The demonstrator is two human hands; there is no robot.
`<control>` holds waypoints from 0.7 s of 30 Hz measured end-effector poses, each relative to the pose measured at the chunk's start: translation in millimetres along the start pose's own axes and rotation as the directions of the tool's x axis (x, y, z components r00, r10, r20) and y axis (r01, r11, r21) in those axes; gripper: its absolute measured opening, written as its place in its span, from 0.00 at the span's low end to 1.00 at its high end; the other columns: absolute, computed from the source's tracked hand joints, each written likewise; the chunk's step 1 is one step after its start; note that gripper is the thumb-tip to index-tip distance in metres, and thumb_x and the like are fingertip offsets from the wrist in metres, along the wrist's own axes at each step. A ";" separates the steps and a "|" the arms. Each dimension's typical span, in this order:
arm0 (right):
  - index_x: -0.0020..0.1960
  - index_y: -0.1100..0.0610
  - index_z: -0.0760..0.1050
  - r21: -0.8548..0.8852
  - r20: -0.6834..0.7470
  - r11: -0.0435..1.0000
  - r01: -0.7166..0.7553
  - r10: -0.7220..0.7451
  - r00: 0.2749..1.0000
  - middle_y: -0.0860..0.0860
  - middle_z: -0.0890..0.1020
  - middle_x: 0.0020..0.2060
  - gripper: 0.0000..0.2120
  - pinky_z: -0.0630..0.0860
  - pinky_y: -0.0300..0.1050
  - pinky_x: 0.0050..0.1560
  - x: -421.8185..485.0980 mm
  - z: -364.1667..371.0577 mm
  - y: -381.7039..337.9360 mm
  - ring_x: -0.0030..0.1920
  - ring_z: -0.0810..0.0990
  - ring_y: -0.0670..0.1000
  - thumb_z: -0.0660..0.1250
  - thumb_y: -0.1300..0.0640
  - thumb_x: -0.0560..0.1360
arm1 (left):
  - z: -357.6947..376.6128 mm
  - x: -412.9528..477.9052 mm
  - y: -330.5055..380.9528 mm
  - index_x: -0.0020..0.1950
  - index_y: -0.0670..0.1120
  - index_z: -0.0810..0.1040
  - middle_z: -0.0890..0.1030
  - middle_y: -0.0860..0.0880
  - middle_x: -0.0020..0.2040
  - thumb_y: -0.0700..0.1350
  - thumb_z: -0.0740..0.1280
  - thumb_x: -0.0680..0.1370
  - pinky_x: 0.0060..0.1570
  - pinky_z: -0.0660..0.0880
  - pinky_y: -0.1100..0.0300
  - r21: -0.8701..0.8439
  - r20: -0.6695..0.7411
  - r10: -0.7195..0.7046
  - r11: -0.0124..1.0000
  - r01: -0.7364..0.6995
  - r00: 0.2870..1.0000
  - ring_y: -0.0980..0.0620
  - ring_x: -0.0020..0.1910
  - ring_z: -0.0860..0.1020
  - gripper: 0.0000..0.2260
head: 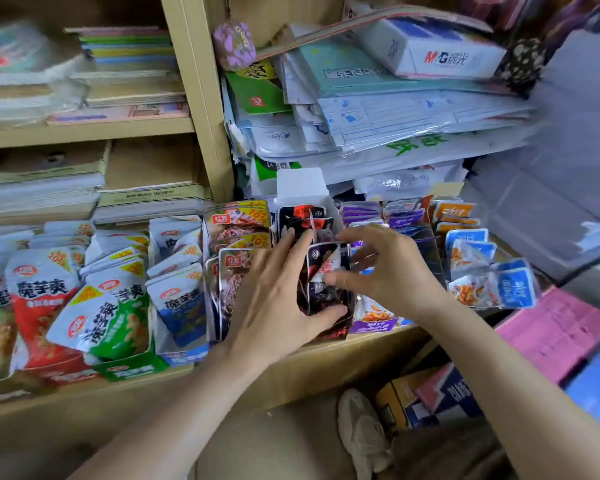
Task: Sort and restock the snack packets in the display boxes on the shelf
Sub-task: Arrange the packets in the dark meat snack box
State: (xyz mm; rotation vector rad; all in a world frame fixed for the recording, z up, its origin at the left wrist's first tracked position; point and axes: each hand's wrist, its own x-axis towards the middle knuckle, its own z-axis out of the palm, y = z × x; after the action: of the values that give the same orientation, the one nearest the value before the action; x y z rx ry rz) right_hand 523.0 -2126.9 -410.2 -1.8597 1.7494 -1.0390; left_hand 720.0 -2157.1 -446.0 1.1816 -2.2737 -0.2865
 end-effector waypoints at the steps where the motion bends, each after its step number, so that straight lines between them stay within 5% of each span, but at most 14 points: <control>1: 0.63 0.43 0.79 0.057 0.008 0.998 -0.002 0.002 1.000 0.40 0.81 0.54 0.29 0.82 0.38 0.44 0.0 -0.3 -1.3 0.44 0.84 0.44 0.79 0.42 0.63 | 2.7 3.1 1.2 0.80 0.52 0.62 0.68 0.53 0.77 0.68 0.72 0.69 0.65 0.65 0.60 0.015 -0.040 -0.003 1.000 0.004 0.999 0.50 0.71 0.67 0.44; 5: 0.62 0.40 0.77 0.217 0.096 0.975 -0.049 0.029 0.995 0.38 0.82 0.56 0.23 0.82 0.37 0.49 2.5 -7.1 2.0 0.49 0.85 0.40 0.79 0.51 0.70 | 6.2 10.0 5.8 0.65 0.52 0.77 0.83 0.52 0.51 0.59 0.77 0.70 0.42 0.72 0.59 -0.023 -0.183 -0.085 0.996 0.083 0.979 0.49 0.52 0.78 0.26; 8: 0.67 0.51 0.78 0.273 0.073 0.959 -0.077 0.059 0.996 0.47 0.84 0.56 0.19 0.82 0.41 0.54 7.7 -15.6 14.5 0.53 0.85 0.44 0.73 0.57 0.77 | 5.0 15.0 6.8 0.58 0.52 0.80 0.82 0.53 0.42 0.57 0.76 0.71 0.35 0.74 0.58 -0.069 -0.213 -0.176 0.984 0.165 0.961 0.52 0.42 0.80 0.19; 11: 0.64 0.50 0.80 0.137 -0.008 0.989 -0.055 0.056 0.998 0.46 0.85 0.53 0.15 0.81 0.40 0.55 10.9 -20.4 27.5 0.52 0.84 0.42 0.71 0.58 0.78 | -3.0 21.8 5.4 0.50 0.50 0.84 0.83 0.56 0.36 0.52 0.78 0.71 0.32 0.75 0.63 -0.207 -0.238 -0.290 0.948 0.243 0.927 0.58 0.34 0.80 0.11; 14: 0.64 0.50 0.80 0.001 0.002 0.999 -0.052 0.052 0.999 0.45 0.84 0.53 0.15 0.79 0.33 0.50 10.8 -19.0 32.4 0.50 0.83 0.41 0.71 0.56 0.78 | -9.1 24.5 -1.1 0.41 0.52 0.84 0.84 0.56 0.34 0.48 0.79 0.69 0.35 0.80 0.53 -0.386 -0.213 -0.406 0.871 0.305 0.889 0.56 0.33 0.82 0.06; 17: 0.63 0.50 0.80 -0.004 0.015 1.000 -0.031 0.031 0.999 0.46 0.84 0.54 0.14 0.78 0.34 0.51 11.7 -15.5 32.5 0.50 0.83 0.40 0.72 0.55 0.78 | -16.4 29.3 -7.3 0.39 0.62 0.83 0.86 0.60 0.39 0.43 0.81 0.67 0.42 0.83 0.47 -0.590 -0.172 -0.521 0.734 0.336 0.836 0.57 0.39 0.85 0.13; 21: 0.63 0.50 0.80 0.017 -0.003 1.000 -0.024 0.024 1.000 0.44 0.84 0.53 0.14 0.79 0.36 0.52 14.2 -13.6 27.7 0.50 0.83 0.40 0.72 0.55 0.78 | -37.2 37.5 -7.5 0.44 0.54 0.86 0.87 0.54 0.43 0.36 0.80 0.68 0.49 0.83 0.45 -0.791 -0.137 -0.630 0.534 0.298 0.764 0.52 0.44 0.86 0.13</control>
State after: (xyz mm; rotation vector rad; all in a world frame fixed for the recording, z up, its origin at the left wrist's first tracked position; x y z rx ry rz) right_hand 493.5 -2141.9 -417.6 -1.8230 1.7548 -1.0455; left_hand 729.0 -2189.3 -404.5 1.2199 -1.1793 -0.9714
